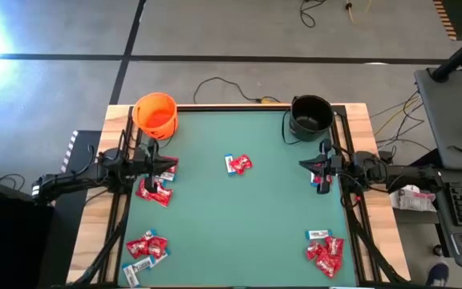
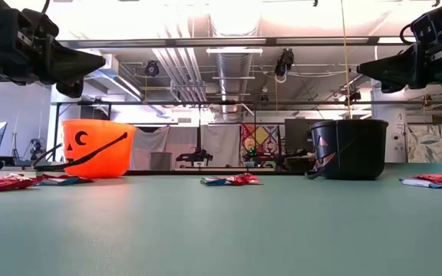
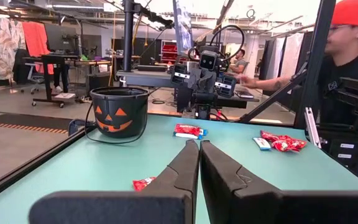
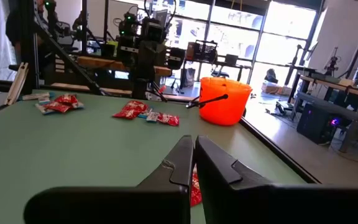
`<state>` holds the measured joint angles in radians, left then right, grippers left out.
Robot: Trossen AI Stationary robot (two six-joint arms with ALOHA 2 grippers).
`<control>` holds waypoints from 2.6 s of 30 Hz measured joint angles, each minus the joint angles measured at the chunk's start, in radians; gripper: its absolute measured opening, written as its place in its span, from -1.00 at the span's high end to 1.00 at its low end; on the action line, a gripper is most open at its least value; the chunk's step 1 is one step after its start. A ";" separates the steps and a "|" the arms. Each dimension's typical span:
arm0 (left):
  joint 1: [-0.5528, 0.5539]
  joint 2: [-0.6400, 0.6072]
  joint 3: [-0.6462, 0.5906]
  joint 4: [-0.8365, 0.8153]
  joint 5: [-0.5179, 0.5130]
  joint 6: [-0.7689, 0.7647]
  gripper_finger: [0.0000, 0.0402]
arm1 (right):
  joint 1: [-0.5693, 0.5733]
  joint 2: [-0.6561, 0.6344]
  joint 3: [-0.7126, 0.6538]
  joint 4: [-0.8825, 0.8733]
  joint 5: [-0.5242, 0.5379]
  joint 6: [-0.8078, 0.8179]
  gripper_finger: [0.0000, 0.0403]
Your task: Sort candy by brand, put in halloween buckets
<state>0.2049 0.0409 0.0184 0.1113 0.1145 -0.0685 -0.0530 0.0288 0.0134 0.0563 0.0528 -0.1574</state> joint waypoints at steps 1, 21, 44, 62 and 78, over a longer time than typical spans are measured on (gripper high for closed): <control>0.000 0.000 0.000 0.000 0.000 0.000 1.00 | 0.000 0.000 0.000 0.000 0.000 0.000 0.95; 0.000 0.000 0.000 0.000 0.000 0.000 1.00 | 0.000 0.000 0.000 0.000 0.000 0.000 0.95; 0.000 0.000 0.000 0.000 0.000 0.000 1.00 | 0.000 0.000 0.000 0.000 0.000 0.000 0.95; 0.000 0.000 0.000 0.000 0.000 0.000 1.00 | 0.000 -0.001 0.000 0.058 0.145 0.715 0.95; 0.000 0.000 0.000 0.000 0.000 0.000 1.00 | 0.078 0.335 0.000 0.392 0.235 0.737 0.95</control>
<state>0.2050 0.0407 0.0182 0.1112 0.1143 -0.0685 0.0248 0.3642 0.0132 0.4483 0.2876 0.5798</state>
